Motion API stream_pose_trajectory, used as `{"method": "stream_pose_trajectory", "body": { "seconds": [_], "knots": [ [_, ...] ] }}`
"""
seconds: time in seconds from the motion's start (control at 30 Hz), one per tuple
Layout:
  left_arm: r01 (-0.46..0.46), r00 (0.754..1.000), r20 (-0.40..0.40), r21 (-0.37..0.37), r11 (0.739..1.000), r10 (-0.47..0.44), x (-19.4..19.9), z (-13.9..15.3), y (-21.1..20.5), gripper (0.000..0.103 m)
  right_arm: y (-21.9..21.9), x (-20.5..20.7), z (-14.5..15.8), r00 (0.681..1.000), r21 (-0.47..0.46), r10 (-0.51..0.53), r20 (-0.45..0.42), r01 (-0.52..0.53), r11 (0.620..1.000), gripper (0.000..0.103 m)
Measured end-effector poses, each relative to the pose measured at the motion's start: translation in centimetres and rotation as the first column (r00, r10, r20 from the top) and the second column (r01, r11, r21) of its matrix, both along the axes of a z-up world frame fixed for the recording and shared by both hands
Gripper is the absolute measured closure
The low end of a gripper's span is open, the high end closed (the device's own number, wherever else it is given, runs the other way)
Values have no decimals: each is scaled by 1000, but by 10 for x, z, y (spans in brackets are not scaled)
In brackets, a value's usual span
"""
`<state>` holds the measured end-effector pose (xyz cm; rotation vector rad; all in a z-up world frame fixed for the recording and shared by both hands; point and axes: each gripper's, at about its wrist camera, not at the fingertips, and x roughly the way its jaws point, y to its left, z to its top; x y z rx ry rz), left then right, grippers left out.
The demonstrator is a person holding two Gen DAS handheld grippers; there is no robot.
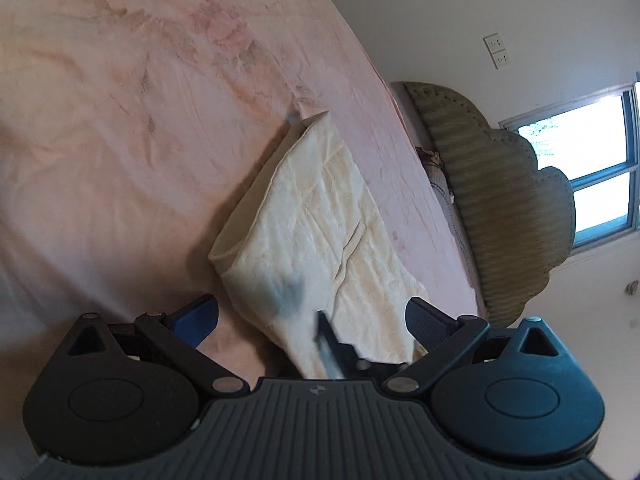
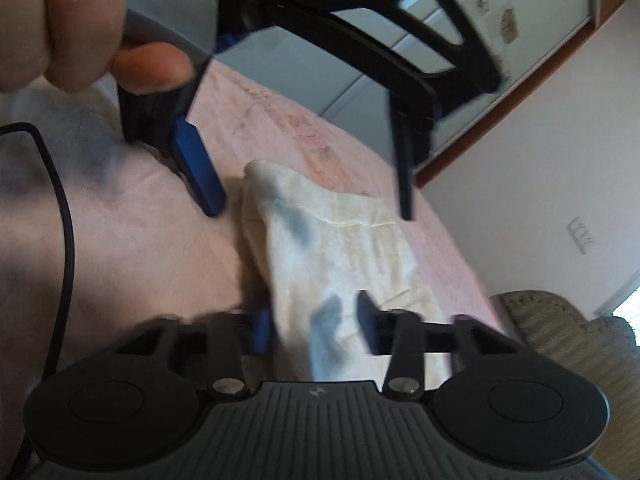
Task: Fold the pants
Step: 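Grasp the folded edge with the left gripper and lift it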
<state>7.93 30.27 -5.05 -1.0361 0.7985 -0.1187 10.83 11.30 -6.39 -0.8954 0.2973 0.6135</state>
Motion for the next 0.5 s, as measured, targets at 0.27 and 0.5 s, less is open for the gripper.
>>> {"method": "stream_pose_trajectory", "body": {
  "seconds": [0.27,0.5],
  "knots": [
    [-19,999,38,-138,990,25,33,-14,8,1,-20,26,21,987,186,-6,-162,36,982,89],
    [-81,996,28,-145,986,86,59,-20,5,42,-53,47,43,942,374,30,-335,103,922,90]
  ]
}}
